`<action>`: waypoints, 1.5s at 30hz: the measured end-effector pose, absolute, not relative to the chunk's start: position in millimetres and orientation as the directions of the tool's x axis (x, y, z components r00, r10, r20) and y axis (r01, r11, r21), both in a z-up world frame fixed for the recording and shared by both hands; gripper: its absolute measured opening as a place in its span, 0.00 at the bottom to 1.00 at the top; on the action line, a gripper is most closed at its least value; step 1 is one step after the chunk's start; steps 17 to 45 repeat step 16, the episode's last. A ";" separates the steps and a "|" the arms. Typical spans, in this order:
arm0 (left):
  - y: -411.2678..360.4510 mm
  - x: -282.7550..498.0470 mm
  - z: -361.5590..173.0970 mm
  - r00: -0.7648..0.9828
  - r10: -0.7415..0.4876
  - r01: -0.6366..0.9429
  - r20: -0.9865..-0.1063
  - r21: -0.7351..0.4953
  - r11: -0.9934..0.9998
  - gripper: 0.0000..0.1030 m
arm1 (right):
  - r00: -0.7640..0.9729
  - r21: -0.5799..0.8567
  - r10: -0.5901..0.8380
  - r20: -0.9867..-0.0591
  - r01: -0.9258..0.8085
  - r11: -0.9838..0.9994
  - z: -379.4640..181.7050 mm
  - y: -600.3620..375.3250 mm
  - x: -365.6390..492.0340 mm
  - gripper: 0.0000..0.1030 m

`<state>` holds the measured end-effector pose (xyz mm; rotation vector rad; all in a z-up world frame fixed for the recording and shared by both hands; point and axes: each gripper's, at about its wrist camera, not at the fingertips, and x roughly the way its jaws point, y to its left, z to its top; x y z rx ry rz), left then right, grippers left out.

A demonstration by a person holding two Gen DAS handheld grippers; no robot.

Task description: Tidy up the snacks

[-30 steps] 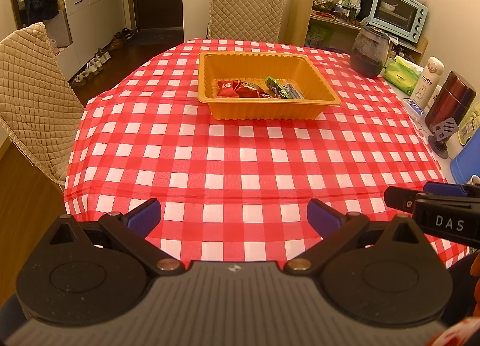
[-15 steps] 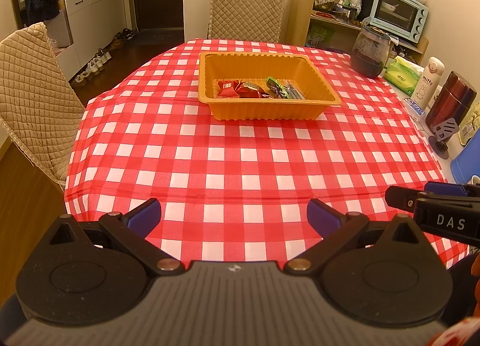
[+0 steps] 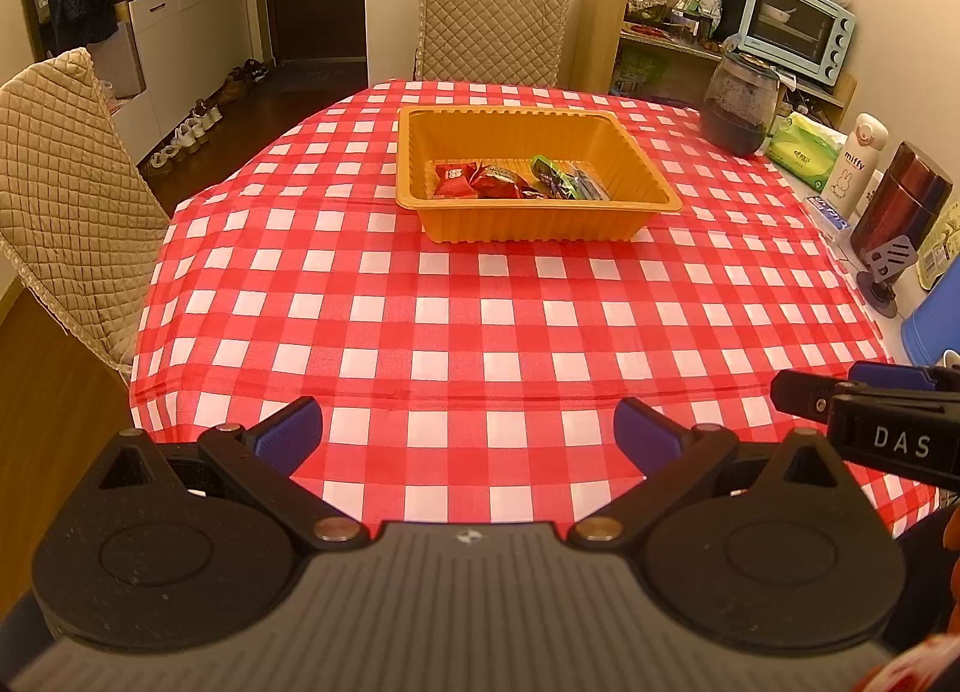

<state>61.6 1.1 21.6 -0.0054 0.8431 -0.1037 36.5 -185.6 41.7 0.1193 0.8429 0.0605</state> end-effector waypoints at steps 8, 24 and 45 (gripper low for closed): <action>-0.3 61.4 22.1 0.664 -0.094 0.095 -0.742 -0.042 0.995 1.00 | 0.665 0.129 0.100 -0.740 -0.005 0.992 42.7 -186.6 36.8 0.60; 0.3 61.4 25.3 0.683 -0.094 0.095 -0.724 -0.040 0.995 1.00 | 0.666 0.131 0.100 -0.739 -0.004 0.991 42.6 -187.1 36.9 0.60; 0.3 61.4 25.3 0.683 -0.094 0.095 -0.724 -0.040 0.995 1.00 | 0.666 0.131 0.100 -0.739 -0.004 0.991 42.6 -187.1 36.9 0.60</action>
